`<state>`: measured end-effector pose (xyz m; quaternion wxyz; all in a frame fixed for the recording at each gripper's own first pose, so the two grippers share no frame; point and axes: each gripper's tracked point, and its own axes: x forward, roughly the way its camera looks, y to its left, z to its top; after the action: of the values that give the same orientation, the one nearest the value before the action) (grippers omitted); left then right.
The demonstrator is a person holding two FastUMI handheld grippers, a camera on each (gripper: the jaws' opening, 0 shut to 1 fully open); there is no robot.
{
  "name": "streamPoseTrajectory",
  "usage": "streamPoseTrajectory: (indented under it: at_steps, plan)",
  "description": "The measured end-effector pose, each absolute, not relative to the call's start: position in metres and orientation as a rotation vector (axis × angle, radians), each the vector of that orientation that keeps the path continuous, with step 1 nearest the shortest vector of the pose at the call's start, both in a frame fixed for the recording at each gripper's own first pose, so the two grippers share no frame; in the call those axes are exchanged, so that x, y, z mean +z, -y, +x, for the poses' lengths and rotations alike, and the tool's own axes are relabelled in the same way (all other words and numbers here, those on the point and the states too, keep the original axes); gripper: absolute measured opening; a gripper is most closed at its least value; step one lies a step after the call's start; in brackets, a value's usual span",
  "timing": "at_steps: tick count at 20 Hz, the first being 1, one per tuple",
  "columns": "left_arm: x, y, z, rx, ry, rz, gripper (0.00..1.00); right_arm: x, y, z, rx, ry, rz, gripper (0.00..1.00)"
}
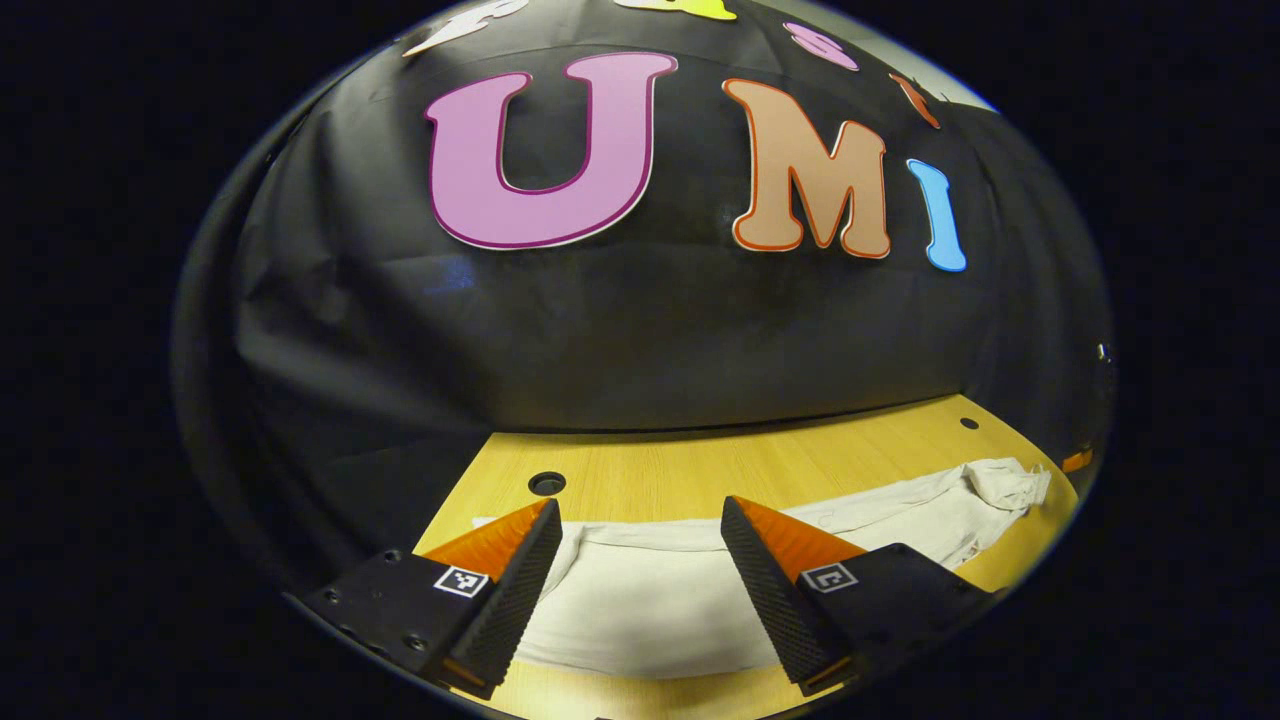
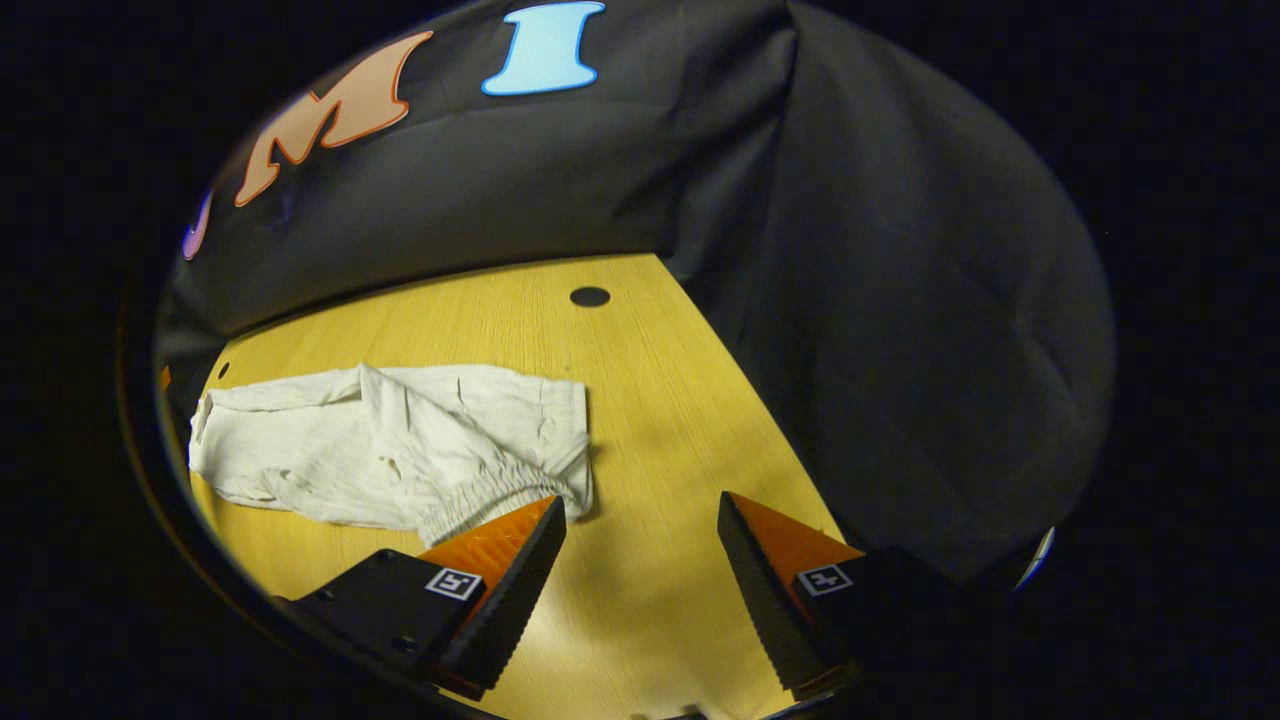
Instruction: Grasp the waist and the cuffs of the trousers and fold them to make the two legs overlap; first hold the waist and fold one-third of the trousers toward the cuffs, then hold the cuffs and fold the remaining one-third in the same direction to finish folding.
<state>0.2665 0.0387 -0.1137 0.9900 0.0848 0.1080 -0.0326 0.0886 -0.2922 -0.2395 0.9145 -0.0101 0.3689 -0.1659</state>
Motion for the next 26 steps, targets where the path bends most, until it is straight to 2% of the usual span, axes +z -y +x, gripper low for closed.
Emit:
streamPoseTrajectory:
  at_steps: [3, 8, 10, 11, 12, 13, 14, 15, 16, 17, 18, 19, 20, 21, 22, 24, 25, 26]
  plan:
    - [-0.118, -0.040, 0.255, -0.036, -0.240, 0.188, 0.97, -0.264, 0.279, 0.086, -0.298, -0.808, 0.016, 0.99]
    - [-0.123, -0.034, 0.238, -0.006, -0.248, 0.190, 0.97, -0.284, 0.258, 0.114, -0.222, -0.816, 0.125, 0.99]
    - [-0.129, -0.032, 0.233, 0.010, -0.271, 0.185, 0.97, -0.285, 0.253, 0.125, -0.209, -0.804, 0.191, 0.92]
    - [-0.128, -0.029, 0.233, 0.013, -0.271, 0.181, 0.97, -0.287, 0.253, 0.128, -0.203, -0.801, 0.229, 0.91]
    - [-0.128, -0.026, 0.231, 0.013, -0.267, 0.176, 0.97, -0.288, 0.251, 0.132, -0.196, -0.799, 0.277, 0.96]
    - [-0.127, -0.024, 0.230, 0.013, -0.265, 0.175, 0.97, -0.290, 0.247, 0.135, -0.186, -0.800, 0.329, 0.96]
    - [-0.127, -0.021, 0.229, 0.015, -0.265, 0.177, 0.97, -0.291, 0.244, 0.139, -0.181, -0.798, 0.379, 0.94]
    - [-0.126, -0.017, 0.229, 0.015, -0.263, 0.180, 0.97, -0.290, 0.242, 0.139, -0.178, -0.797, 0.424, 0.88]
    - [-0.126, -0.014, 0.228, 0.014, -0.259, 0.184, 0.98, -0.292, 0.240, 0.143, -0.176, -0.796, 0.469, 0.92]
    - [-0.124, -0.011, 0.227, 0.016, -0.256, 0.193, 0.97, -0.290, 0.238, 0.150, -0.176, -0.769, 0.515, 0.80]
    - [-0.124, -0.008, 0.228, 0.014, -0.253, 0.204, 0.97, -0.289, 0.235, 0.152, -0.176, -0.763, 0.558, 0.83]
    - [-0.121, -0.003, 0.228, 0.010, -0.248, 0.212, 0.97, -0.293, 0.237, 0.150, -0.189, -0.763, 0.584, 0.62]
    - [-0.120, 0.003, 0.228, 0.002, -0.243, 0.216, 0.97, -0.292, 0.243, 0.149, -0.207, -0.757, 0.595, 0.54]
    - [-0.119, 0.009, 0.228, -0.006, -0.240, 0.216, 0.97, -0.293, 0.244, 0.151, -0.212, -0.746, 0.615, 0.38]
    - [-0.119, 0.015, 0.227, -0.015, -0.237, 0.211, 0.97, -0.286, 0.247, 0.148, -0.217, -0.734, 0.624, 0.43]
    - [-0.118, 0.025, 0.224, -0.032, -0.232, 0.191, 0.97, -0.283, 0.245, 0.153, -0.224, -0.699, 0.631, 0.22]
    - [-0.118, 0.031, 0.222, -0.038, -0.231, 0.178, 0.97, -0.277, 0.243, 0.154, -0.214, -0.680, 0.641, 0.22]
    - [-0.119, 0.033, 0.221, -0.043, -0.230, 0.163, 0.97, -0.268, 0.244, 0.153, -0.211, -0.659, 0.644, 0.17]
